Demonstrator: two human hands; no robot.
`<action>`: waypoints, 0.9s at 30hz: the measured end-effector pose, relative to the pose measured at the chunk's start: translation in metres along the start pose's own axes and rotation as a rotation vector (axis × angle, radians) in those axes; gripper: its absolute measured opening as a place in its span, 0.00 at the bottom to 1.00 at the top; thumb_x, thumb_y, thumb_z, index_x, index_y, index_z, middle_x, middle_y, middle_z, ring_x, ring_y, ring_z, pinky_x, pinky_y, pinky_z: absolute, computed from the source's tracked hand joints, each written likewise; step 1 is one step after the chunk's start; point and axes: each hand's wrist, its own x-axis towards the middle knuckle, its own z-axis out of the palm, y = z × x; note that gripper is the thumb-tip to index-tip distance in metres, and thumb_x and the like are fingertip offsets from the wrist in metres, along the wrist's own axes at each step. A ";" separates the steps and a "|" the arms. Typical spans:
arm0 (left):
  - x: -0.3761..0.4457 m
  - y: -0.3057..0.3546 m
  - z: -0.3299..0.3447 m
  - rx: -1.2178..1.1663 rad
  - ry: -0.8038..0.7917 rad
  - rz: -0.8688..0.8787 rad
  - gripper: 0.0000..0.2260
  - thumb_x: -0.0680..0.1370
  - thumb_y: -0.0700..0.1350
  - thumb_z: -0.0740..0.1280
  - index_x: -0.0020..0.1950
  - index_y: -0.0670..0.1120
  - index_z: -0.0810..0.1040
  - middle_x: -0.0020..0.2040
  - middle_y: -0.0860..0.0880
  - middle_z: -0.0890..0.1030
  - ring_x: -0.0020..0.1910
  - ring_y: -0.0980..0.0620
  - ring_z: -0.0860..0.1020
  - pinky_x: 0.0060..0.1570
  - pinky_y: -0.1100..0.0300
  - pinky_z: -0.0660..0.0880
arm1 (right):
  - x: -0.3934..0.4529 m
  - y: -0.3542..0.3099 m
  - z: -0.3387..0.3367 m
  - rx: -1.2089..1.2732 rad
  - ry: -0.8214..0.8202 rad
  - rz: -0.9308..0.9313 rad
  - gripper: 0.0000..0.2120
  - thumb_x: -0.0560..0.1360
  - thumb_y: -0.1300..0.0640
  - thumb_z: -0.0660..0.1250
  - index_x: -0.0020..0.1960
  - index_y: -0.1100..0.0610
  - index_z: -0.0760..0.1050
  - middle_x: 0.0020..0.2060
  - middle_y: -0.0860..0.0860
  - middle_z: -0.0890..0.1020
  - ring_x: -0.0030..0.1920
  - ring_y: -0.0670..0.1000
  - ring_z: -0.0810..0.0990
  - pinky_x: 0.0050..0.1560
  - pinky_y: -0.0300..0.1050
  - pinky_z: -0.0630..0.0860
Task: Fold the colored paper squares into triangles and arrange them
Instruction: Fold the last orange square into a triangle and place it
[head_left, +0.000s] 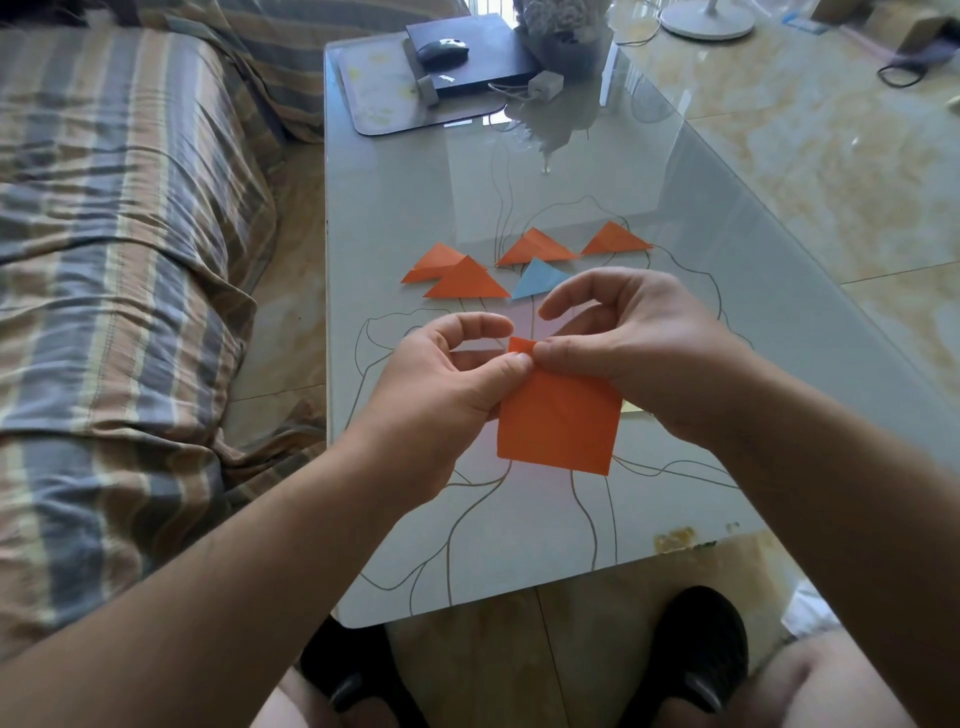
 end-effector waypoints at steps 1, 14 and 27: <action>0.000 0.000 0.000 0.023 -0.001 0.003 0.12 0.78 0.39 0.73 0.60 0.48 0.78 0.48 0.40 0.87 0.49 0.42 0.87 0.52 0.50 0.84 | 0.000 0.001 0.000 -0.003 -0.001 0.003 0.12 0.71 0.62 0.80 0.52 0.57 0.82 0.38 0.56 0.86 0.38 0.54 0.86 0.47 0.61 0.86; -0.003 -0.001 -0.001 0.121 -0.016 0.015 0.17 0.79 0.39 0.73 0.62 0.54 0.73 0.47 0.44 0.86 0.48 0.44 0.87 0.54 0.40 0.83 | 0.001 0.001 0.002 -0.003 -0.067 0.064 0.08 0.74 0.63 0.77 0.52 0.55 0.84 0.42 0.55 0.87 0.41 0.53 0.86 0.48 0.54 0.84; -0.004 0.001 -0.007 0.430 -0.158 0.177 0.25 0.79 0.40 0.71 0.69 0.60 0.68 0.47 0.46 0.86 0.47 0.40 0.85 0.48 0.37 0.83 | 0.000 -0.001 0.001 -0.202 -0.143 0.008 0.05 0.76 0.58 0.75 0.41 0.55 0.85 0.35 0.51 0.83 0.36 0.48 0.79 0.39 0.44 0.76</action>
